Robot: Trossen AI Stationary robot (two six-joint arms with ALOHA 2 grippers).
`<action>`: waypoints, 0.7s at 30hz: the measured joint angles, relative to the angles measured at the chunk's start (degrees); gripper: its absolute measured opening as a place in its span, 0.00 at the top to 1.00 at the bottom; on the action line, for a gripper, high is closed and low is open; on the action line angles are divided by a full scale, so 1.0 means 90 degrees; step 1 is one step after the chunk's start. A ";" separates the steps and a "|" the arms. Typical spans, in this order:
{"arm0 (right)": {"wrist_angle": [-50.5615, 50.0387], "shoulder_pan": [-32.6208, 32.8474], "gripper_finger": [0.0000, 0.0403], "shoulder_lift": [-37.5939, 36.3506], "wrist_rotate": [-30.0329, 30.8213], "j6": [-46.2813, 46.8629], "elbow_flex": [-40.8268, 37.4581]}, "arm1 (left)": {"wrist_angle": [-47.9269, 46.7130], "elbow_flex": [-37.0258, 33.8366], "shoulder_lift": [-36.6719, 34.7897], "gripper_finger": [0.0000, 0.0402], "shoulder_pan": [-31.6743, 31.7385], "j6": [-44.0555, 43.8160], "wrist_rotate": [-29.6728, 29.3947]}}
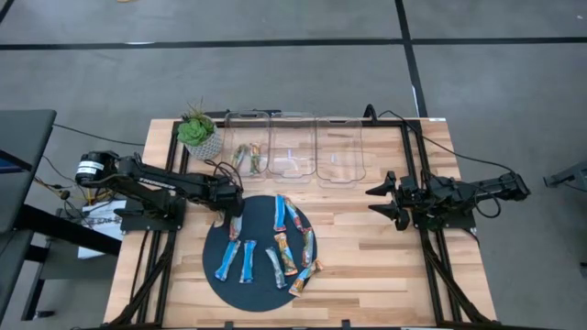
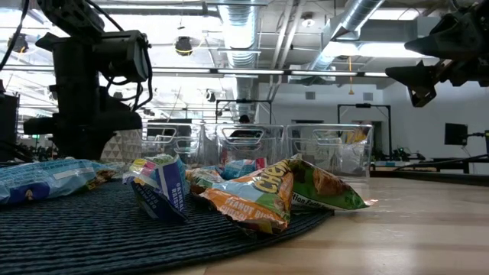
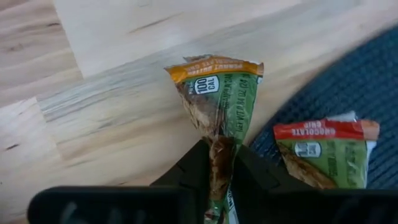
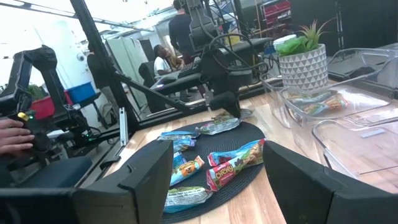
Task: Pick and place Granola Bars by type
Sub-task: Put the orange granola bar into the left transparent bin
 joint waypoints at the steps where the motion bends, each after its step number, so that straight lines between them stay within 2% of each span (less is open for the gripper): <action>1: 0.0000 0.0001 0.40 0.0000 0.0000 0.0001 0.0001 | 0.0000 0.0018 0.0000 0.89 0.0002 0.0084 0.0055; 9: 0.0002 0.0002 0.40 0.0000 0.0000 0.0001 0.0001 | -0.0083 0.0441 -0.0126 0.88 -0.0134 0.0498 0.0282; 21: 0.0002 0.0000 0.40 0.0002 0.0000 0.0000 0.0002 | -0.0024 0.1082 -0.0933 0.89 -0.0323 0.0400 0.0177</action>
